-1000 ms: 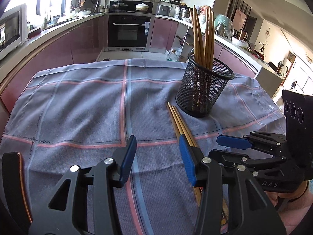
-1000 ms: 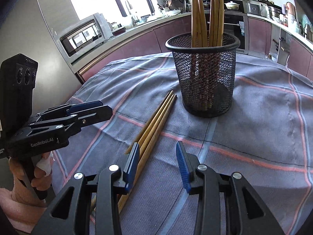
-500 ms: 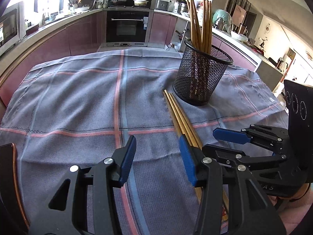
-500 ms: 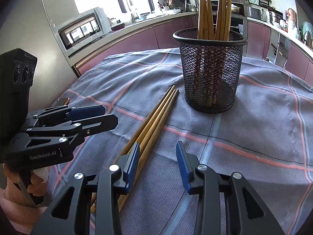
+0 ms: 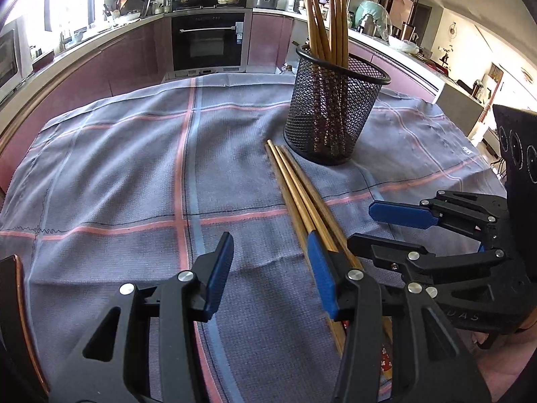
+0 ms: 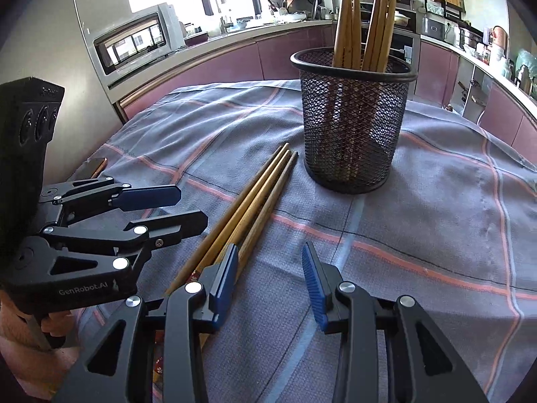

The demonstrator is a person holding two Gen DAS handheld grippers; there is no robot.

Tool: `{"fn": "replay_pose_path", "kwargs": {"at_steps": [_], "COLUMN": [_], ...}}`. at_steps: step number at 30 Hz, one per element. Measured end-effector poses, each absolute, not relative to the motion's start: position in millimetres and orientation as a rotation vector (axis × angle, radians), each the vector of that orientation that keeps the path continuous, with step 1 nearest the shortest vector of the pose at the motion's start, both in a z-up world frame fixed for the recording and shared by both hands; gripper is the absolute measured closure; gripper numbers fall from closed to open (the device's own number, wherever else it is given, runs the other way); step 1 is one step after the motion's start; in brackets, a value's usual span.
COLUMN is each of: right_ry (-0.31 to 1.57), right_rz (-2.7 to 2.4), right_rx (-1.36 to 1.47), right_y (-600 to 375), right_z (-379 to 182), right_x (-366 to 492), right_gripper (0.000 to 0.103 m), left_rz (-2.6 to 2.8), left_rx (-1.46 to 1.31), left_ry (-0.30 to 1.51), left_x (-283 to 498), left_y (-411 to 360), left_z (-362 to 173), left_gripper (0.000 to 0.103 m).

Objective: Organize utensils
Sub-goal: 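Withdraw both grippers from the cup back to the chopstick pile, then grasp a chopstick with the left gripper while the right gripper grasps another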

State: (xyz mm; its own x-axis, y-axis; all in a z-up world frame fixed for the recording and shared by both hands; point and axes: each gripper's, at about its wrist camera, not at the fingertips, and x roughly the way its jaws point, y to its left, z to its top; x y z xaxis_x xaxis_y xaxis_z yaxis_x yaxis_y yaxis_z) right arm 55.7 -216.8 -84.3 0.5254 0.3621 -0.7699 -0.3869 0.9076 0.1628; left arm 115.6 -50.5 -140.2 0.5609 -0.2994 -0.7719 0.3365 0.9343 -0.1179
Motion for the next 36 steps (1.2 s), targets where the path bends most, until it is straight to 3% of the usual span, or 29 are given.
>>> {"fn": "replay_pose_path", "kwargs": {"at_steps": [16, 21, 26, 36], "right_ry": [0.921, 0.926, 0.926, 0.934], "right_rz": [0.448, 0.452, 0.468, 0.462], "right_rx": [-0.009, -0.005, 0.001, -0.002], "right_y": [-224, -223, -220, -218], "right_z": [-85, -85, -84, -85], "right_x": [58, 60, 63, 67], "right_gripper": [0.066, 0.066, 0.066, 0.067], "left_rz": [-0.408, -0.406, -0.419, -0.419], "left_rx": [0.06, 0.057, 0.051, 0.043], "left_ry": [0.927, 0.933, 0.942, 0.943], "left_x": [120, 123, 126, 127], "left_y": [-57, -55, -55, -54], "left_z": [-148, -147, -146, -146], "left_gripper": [0.058, 0.063, 0.074, 0.078]}}
